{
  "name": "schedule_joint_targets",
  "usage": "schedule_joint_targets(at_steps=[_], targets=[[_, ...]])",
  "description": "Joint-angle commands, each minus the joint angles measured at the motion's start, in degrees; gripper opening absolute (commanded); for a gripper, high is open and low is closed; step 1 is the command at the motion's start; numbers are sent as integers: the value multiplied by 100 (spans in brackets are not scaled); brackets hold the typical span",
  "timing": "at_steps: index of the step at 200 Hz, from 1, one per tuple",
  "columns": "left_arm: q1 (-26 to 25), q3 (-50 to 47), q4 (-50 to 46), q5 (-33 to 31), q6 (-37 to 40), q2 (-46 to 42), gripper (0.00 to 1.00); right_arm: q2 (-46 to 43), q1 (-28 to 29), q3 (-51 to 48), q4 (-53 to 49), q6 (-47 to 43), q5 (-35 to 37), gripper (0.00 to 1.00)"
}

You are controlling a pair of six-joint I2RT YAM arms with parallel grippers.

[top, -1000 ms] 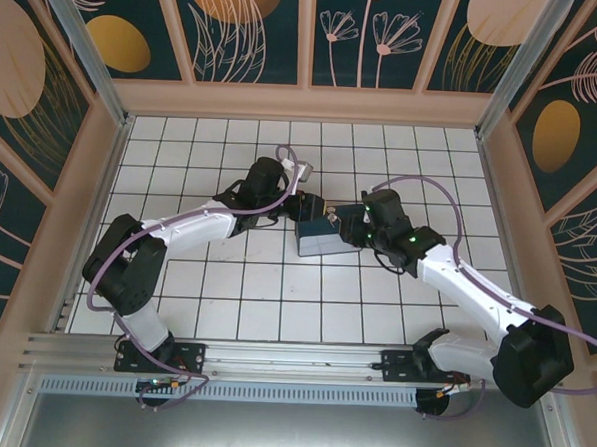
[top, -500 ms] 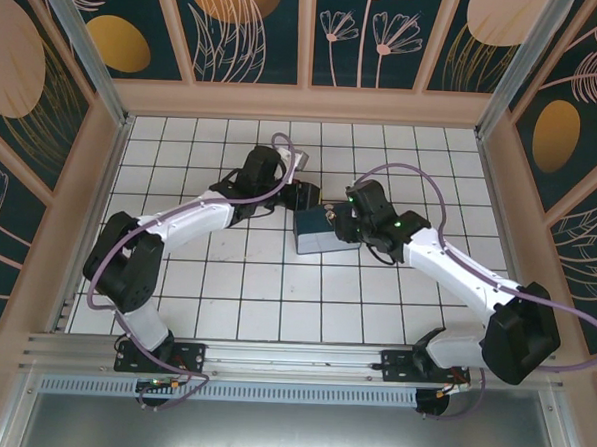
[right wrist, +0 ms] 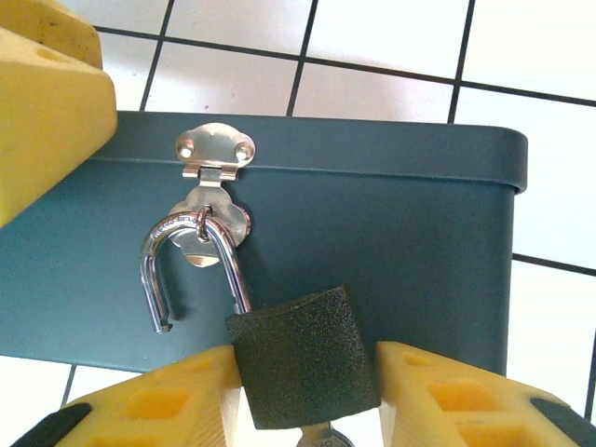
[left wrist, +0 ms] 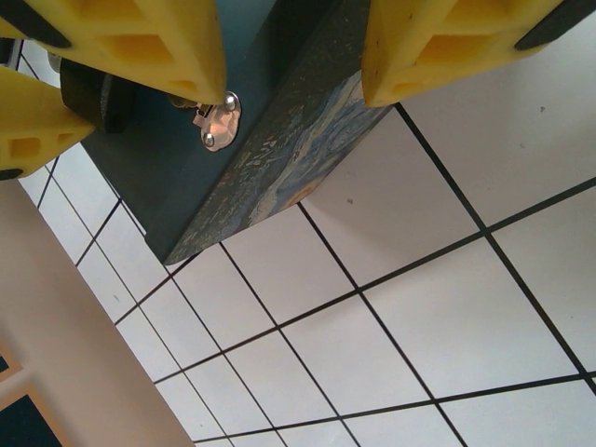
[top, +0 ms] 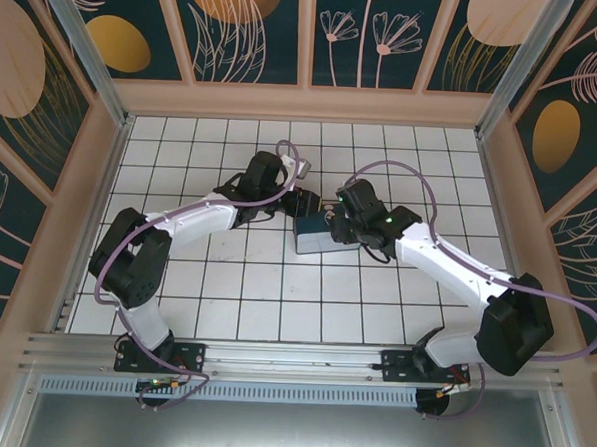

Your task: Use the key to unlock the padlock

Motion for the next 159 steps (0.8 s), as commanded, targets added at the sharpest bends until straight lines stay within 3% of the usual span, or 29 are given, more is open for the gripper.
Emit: schedule_joint_targets(at_steps=[1,53,81,100,114,159], targets=[[-19,-45,23,190,130,144,41,173,-33,177,-356,-130,72,36],[-60,-379,308,257,-287,-139,37,335,-105,435,-466,779,77,13],[-91,-543,362,371,-327,-204,37,420,-130,500,-340,1065,-5,10],[-91,-585,311,322,-307,-205,37,458,-139,620,-300,822,-349,20],[-96,-550,246,288,-282,-204,37,463,-171,759,-437,610,-439,37],[-57,-538,260,240,-293,-197,36,455,-450,1163,-1085,-127,-331,47]])
